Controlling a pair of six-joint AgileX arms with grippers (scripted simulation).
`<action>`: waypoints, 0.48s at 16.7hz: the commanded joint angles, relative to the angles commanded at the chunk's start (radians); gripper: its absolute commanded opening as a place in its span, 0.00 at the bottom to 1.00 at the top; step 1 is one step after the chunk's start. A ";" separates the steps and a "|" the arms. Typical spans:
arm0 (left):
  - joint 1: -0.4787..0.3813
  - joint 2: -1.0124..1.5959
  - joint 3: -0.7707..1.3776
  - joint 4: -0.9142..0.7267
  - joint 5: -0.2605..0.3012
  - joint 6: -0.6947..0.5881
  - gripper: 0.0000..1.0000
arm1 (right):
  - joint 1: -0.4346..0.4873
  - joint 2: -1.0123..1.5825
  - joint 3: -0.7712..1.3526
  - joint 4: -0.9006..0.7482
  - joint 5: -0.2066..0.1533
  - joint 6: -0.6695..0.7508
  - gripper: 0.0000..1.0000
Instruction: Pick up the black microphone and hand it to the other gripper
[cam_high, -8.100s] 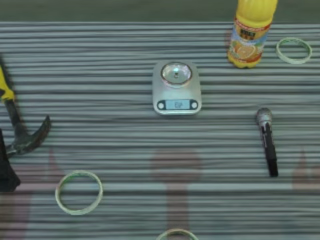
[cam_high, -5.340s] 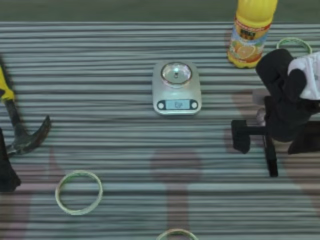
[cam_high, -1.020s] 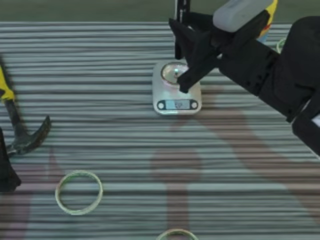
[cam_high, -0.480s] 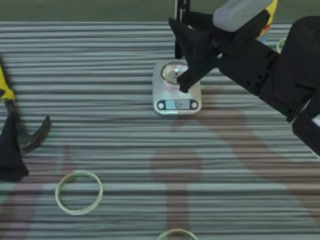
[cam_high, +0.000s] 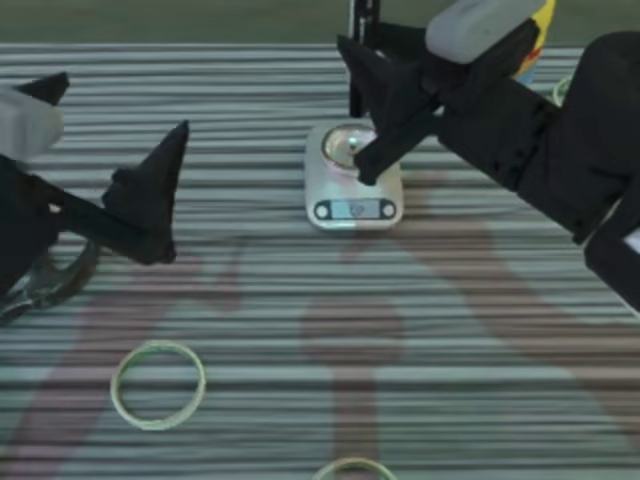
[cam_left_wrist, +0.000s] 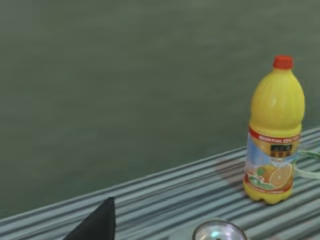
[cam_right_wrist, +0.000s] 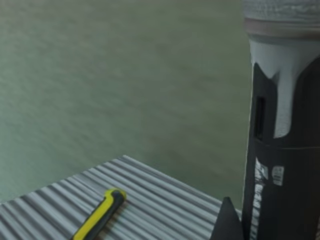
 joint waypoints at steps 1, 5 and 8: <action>-0.036 0.062 0.041 0.020 0.007 0.003 1.00 | 0.000 0.000 0.000 0.000 0.000 0.000 0.00; -0.151 0.262 0.177 0.088 0.030 0.013 1.00 | 0.000 0.000 0.000 0.000 0.000 0.000 0.00; -0.191 0.329 0.225 0.113 0.038 0.017 1.00 | 0.000 0.000 0.000 0.000 0.000 0.000 0.00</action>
